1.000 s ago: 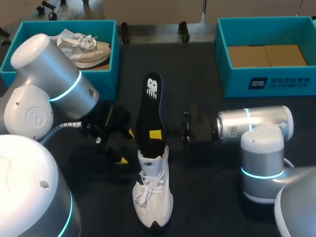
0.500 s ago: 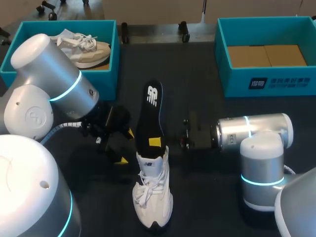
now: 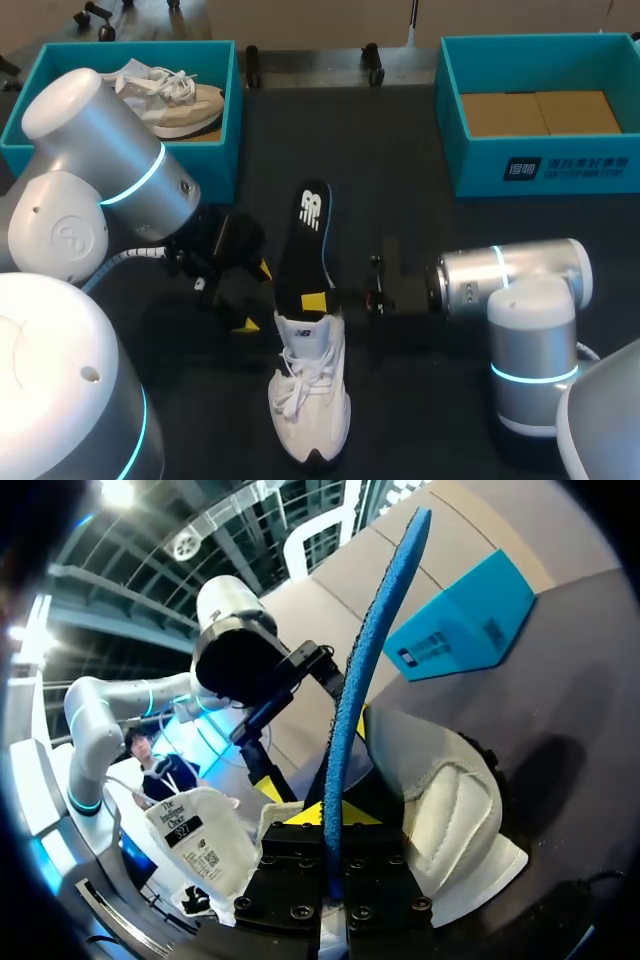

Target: Take the shoe out of the shoebox, open the shoe tongue, remove and reinsert the insole, then place the shoe into the shoebox

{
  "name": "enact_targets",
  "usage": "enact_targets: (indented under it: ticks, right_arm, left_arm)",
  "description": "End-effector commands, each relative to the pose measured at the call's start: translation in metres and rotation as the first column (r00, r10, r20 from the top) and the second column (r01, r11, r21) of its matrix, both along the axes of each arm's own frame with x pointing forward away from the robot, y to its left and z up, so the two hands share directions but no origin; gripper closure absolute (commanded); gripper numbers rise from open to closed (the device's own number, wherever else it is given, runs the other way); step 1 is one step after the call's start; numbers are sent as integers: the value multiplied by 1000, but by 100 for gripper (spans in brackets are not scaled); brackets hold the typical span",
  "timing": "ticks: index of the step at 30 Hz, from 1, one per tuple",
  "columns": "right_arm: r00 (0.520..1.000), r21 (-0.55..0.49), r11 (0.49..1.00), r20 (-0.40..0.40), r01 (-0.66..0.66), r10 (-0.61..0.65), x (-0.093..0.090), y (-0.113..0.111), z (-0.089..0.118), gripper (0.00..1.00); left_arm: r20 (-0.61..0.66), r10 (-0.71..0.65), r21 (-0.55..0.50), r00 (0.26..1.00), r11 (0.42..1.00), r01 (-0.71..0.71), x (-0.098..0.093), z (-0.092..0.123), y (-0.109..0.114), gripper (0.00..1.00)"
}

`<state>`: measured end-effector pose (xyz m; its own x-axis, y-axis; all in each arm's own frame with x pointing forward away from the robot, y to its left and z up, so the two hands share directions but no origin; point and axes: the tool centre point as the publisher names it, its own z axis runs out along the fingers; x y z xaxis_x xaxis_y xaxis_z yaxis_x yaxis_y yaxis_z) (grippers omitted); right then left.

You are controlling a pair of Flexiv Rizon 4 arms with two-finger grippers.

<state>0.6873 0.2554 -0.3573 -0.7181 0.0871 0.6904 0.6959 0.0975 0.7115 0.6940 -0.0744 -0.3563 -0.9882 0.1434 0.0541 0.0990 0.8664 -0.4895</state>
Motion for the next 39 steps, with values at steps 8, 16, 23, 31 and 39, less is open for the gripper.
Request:
enact_targets:
  ticks: [8, 16, 23, 31, 39]
  right_arm:
    - [1000, -5, 1000, -13, -14, 14, -8, 0, -12, 100]
    - [999, 10, 1000, 33, 16, -16, -7, -4, -6, 100]
    - [999, 8, 1000, 42, 18, -18, -7, -4, -5, 100]
    - [999, 9, 1000, 47, 3, -4, -7, -2, -4, 76]
    - [998, 3, 1000, 68, -15, 14, -6, 2, 3, 78]
  left_arm:
    - [3, 0, -2, 1000, 1000, 0, -1, 0, 1, 0]
    - [3, 0, -2, 1000, 1000, 0, -1, 0, 1, 0]
    - [3, 0, -2, 1000, 1000, 0, -1, 0, 1, 0]
    - [3, 0, -2, 1000, 1000, 0, -1, 0, 1, 0]
    - [3, 0, -2, 1000, 1000, 0, -1, 0, 1, 0]
